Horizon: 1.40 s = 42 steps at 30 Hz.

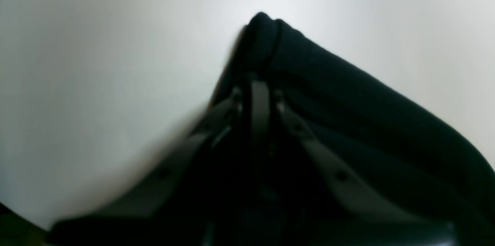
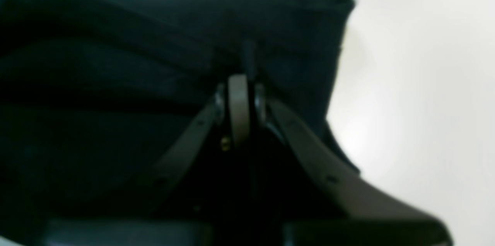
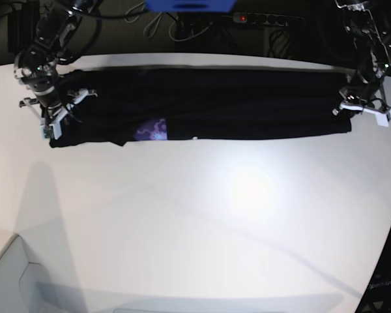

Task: Layout the t-shirt on the table in an organized manner, then fold the t-shirt properly
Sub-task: 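Hold the folded strip ends with both grippers and straighten the strip, then grasp the strip end with the left gripper and fold it toward the right gripper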

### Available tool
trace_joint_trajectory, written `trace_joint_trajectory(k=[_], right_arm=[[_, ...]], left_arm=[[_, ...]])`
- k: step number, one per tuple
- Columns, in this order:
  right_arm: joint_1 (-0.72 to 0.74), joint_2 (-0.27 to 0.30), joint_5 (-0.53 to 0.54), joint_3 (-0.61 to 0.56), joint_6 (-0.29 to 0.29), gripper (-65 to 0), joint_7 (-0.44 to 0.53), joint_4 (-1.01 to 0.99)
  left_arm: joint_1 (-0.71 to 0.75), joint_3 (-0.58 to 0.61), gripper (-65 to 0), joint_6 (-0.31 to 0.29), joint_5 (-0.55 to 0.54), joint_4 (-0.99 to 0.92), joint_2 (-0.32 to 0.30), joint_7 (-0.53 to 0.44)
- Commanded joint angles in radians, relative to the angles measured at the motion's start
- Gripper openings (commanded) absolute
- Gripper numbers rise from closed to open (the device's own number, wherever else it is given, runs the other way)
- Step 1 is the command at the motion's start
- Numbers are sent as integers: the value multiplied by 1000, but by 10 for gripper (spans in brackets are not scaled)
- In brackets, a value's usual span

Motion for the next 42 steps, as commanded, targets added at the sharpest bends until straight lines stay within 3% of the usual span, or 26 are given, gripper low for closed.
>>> trace_joint_trajectory(k=[1,8,10,13,21,24,35,42], right_arm=[[13,9,8,2,-4,-650,18,6],[19,7,8,0,-4,-650,18,-32],[17,7,8,0,-4,-650,18,-32],[17,7,8,-1,-4,-650,18,-32],[14,4,8,-6,-4,-650,18,-32],[14,3,8,-8,-4,-650,18,-32],[14,-10,8,-8,-4,-650,16,-32],[14,-11,8,-8,-4,-650,16,-32]], left_arm=[[15,-1,-650,7,9,7,-9,32],[27,1,-647,0,17,7,-11,35],[27,-2,-617,-58,17,7,-26,70],[24,-4,-535,-137,17,5,-39,108],[41,-116,-253,-155,9,7,-25,118],[58,-123,-191,-155,9,36,-23,118],[59,-114,-188,-155,19,56,21,118],[59,-27,-211,-155,19,27,12,107]])
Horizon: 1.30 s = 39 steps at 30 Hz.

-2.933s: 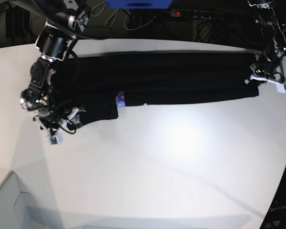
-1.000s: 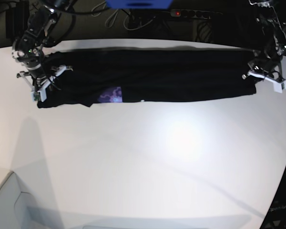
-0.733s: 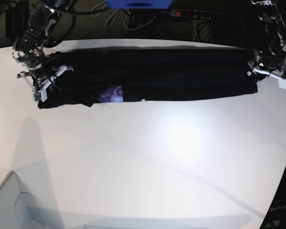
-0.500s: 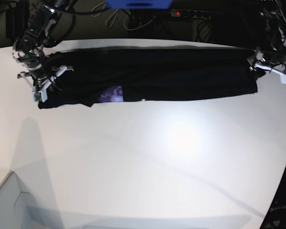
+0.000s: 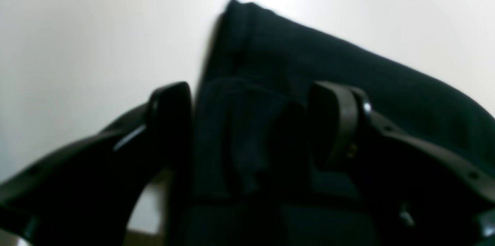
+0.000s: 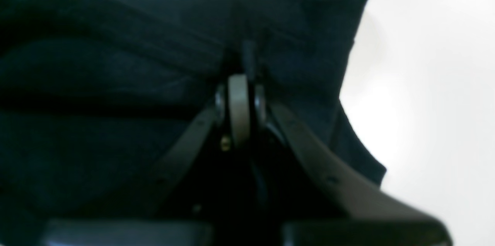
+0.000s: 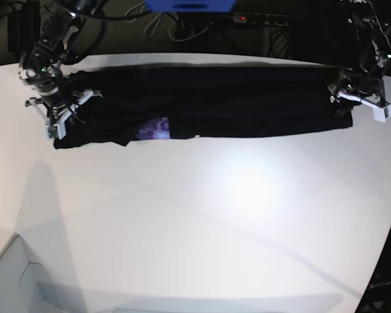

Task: Layout the t-shirt on the table in an organized manner, then fold the t-shirt properly
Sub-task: 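Grasp the strip end with the left gripper and fold it toward the right gripper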

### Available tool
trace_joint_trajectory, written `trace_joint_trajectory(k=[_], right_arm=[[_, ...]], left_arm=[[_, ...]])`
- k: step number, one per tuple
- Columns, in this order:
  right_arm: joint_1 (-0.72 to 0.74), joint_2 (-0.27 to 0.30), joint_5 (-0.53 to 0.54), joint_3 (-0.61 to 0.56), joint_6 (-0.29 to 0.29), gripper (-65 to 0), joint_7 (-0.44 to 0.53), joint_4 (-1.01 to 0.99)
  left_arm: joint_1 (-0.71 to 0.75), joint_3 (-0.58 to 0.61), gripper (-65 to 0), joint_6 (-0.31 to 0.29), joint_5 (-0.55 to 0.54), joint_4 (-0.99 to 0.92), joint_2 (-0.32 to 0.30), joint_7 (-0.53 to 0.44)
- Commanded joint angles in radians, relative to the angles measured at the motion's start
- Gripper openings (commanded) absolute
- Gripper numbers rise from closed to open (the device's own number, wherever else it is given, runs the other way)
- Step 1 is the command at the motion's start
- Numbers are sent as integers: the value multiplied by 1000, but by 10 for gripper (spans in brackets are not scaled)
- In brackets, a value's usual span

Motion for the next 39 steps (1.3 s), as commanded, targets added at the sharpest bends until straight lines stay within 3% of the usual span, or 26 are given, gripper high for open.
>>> trace_joint_trajectory(k=[1,7,12,17,20,27,31,34,39], right_arm=[[5,1,7,-1,-1,-650,3,11],[6,1,7,-1,-1,-650,3,11],[6,1,7,-3,-1,-650,3,11],[6,3,7,-47,-1,-650,4,-23],[8,1,7,-50,-1,-650,4,-38],[31,1,7,-52,-1,-650,4,-52],[34,1,7,-52,-1,-650,4,-52],[34,1,7,-52,-1,-650,4,-52],[47,1,7,-52,-1,-650,-2,-52]], left_arm=[[8,7,-247,3,9,-14,1,57],[-27,4,-650,3,9,-88,-1,57],[-50,4,-650,3,1,-50,-27,61],[-62,8,-650,3,4,165,-27,67],[-59,18,-650,12,7,306,-12,75],[-58,174,-650,26,15,510,54,192],[-64,337,-650,155,174,507,86,179],[-59,533,-650,222,357,507,110,123],[-64,742,-650,264,527,506,186,80]])
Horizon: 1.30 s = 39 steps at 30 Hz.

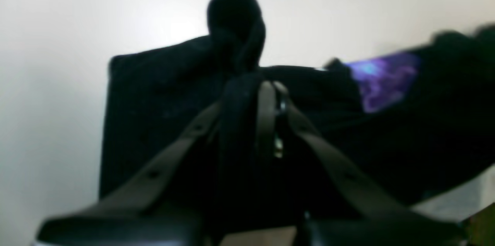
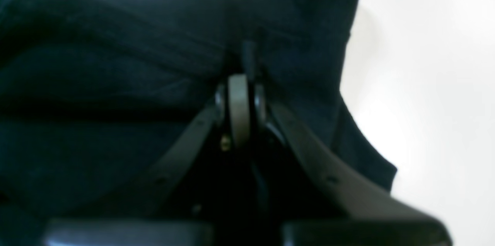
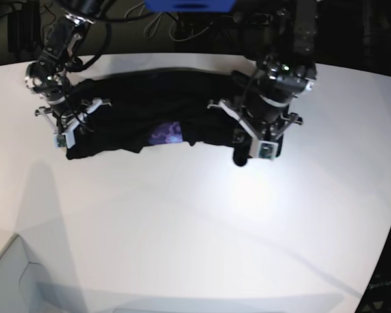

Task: Layout the t-shirt on the table in an organized manner, then fold the t-shirt properly
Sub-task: 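Grasp the strip end with the left gripper and fold it toward the right gripper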

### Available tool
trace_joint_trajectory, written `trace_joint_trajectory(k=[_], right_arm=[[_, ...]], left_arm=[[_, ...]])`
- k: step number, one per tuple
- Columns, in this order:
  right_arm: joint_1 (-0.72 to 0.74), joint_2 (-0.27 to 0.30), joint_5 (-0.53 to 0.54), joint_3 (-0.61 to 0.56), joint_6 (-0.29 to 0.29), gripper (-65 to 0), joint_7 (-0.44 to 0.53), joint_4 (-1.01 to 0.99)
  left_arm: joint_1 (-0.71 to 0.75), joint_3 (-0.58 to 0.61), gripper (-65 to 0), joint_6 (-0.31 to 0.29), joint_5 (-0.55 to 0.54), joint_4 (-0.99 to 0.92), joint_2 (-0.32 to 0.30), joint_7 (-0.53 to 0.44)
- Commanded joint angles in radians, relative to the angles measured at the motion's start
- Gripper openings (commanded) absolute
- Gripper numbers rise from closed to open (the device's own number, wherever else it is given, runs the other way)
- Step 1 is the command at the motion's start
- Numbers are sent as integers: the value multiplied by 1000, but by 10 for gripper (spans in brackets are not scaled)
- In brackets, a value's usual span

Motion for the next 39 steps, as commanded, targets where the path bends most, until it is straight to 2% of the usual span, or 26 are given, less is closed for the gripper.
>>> trace_joint_trajectory(k=[1,8,12,19,27,39], right_arm=[[7,0,-15,-1,5,-650,-14,7],[9,0,-15,-1,5,-650,-13,7],[9,0,-15,-1,5,-650,-11,7],[9,0,-15,-1,5,-650,-11,7],[9,0,-15,-1,5,-650,-14,7],[6,0,-15,-1,5,-650,-16,8]], left_arm=[[-14,28,-650,2,10,20,20,-25],[-42,148,-650,2,87,-99,106,-26],[-43,151,-648,2,81,-132,113,-28],[-46,151,-646,2,81,-135,175,-28],[-103,155,-647,2,82,-184,179,-28],[-108,255,-646,3,87,-184,179,-28]])
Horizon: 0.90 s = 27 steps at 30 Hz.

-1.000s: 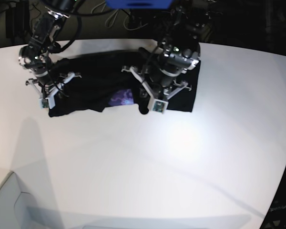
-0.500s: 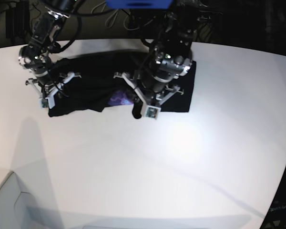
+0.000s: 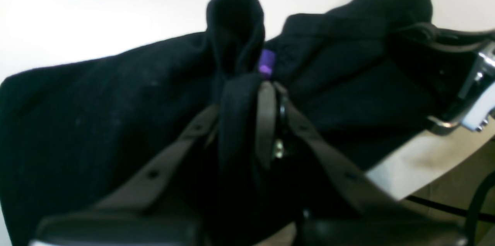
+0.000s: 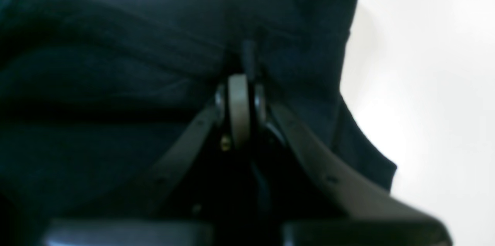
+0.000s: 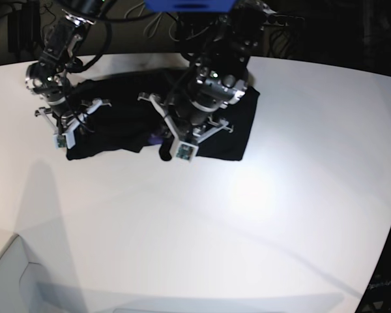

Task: Layout the t-shirt on the table in an organized manner, then fold the t-shirt properly
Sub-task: 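Grasp the strip end with the left gripper and fold it toward the right gripper, then release the left gripper and regrasp the folded strip ends with both grippers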

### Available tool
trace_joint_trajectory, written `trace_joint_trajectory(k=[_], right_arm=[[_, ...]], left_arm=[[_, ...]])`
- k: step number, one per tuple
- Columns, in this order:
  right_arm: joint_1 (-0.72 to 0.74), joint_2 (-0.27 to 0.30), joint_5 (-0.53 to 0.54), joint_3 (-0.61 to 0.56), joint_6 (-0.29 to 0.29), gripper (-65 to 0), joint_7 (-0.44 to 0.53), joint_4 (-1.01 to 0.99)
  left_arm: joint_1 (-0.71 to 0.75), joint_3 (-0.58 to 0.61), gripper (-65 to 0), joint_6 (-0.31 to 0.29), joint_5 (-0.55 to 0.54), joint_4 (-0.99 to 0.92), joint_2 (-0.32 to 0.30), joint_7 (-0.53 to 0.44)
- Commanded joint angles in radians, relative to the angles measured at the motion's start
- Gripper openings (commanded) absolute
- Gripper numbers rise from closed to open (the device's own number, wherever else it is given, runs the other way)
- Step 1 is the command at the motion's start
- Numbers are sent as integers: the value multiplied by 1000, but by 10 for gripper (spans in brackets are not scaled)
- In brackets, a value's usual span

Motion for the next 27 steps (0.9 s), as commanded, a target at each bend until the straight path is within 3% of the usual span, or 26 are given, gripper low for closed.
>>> trace_joint_trajectory(k=[1,6,8,10,14,17,23,27], right_arm=[[4,1,-8,-1,6,-650,-18,8],[4,1,-8,-1,6,-650,-18,8],[4,1,-8,-1,6,-650,-18,10],[4,1,-8,-1,6,-650,-18,12],[4,1,-8,-1,6,-650,-20,12],[4,1,-8,-1,6,-650,-20,12],[6,1,-8,-1,6,-650,-20,13],[7,2,-8,-1,6,-650,-20,15]], left_arm=[[-12,4,-645,-2,-5,15,12,-18],[-5,0,-639,-2,-6,22,12,-14],[-1,0,-602,-3,-9,33,12,-17],[2,-2,-531,-6,-11,53,12,-20],[13,6,-325,-13,-19,93,12,-22],[25,1,-244,-14,-97,143,6,-23],[25,-60,-246,-13,-144,186,-55,-14],[25,-189,-331,-14,-152,176,-129,-20]])
